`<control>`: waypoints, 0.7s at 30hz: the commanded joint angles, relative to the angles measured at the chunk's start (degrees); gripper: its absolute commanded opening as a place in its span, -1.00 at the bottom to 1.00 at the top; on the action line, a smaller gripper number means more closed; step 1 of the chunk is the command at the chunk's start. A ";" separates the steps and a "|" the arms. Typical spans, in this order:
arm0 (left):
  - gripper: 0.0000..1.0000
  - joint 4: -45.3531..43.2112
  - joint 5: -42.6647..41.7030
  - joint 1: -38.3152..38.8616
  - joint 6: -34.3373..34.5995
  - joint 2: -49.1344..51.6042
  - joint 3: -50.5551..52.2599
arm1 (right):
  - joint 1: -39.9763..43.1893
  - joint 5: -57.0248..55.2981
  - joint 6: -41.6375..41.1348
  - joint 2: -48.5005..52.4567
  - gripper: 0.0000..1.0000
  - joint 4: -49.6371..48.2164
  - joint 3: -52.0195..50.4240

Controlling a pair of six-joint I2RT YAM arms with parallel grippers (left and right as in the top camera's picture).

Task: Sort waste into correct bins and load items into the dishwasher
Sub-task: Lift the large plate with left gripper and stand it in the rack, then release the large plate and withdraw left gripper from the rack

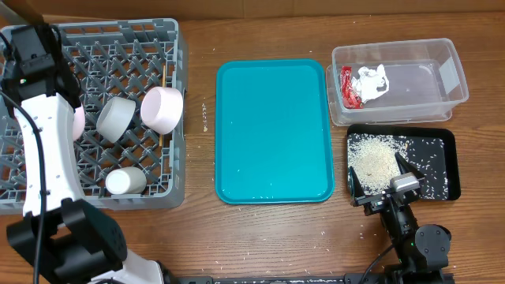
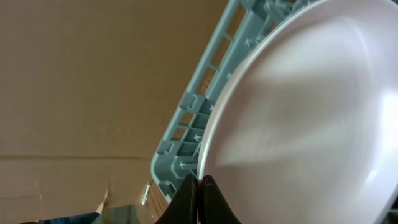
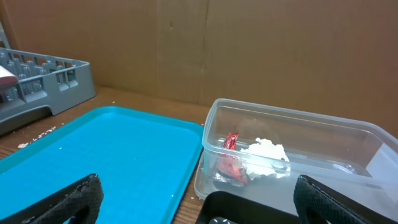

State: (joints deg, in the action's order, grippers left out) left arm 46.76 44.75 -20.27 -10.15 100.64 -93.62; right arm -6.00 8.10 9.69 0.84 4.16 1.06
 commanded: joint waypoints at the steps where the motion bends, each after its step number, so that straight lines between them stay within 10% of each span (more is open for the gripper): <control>1: -0.92 -0.42 -2.60 -0.42 -1.46 1.27 0.50 | 0.07 -0.57 0.20 -0.68 0.99 -0.20 -0.61; 12: -0.23 -0.90 -2.21 2.84 -2.10 -2.43 -2.99 | 0.07 -0.57 0.20 -0.68 0.99 -0.20 -0.61; 18: -0.22 1.09 -2.38 6.32 -2.10 -7.48 -4.85 | 0.07 -0.57 0.22 -0.68 0.99 -0.20 -0.61; 21: -0.59 3.67 -3.67 7.76 -0.20 -10.03 -4.85 | 0.07 -0.57 0.22 -0.68 0.99 -0.20 -0.61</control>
State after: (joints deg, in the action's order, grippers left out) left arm 48.80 42.52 -13.80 -11.42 94.74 -96.49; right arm -6.00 8.08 9.74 0.84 4.16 1.06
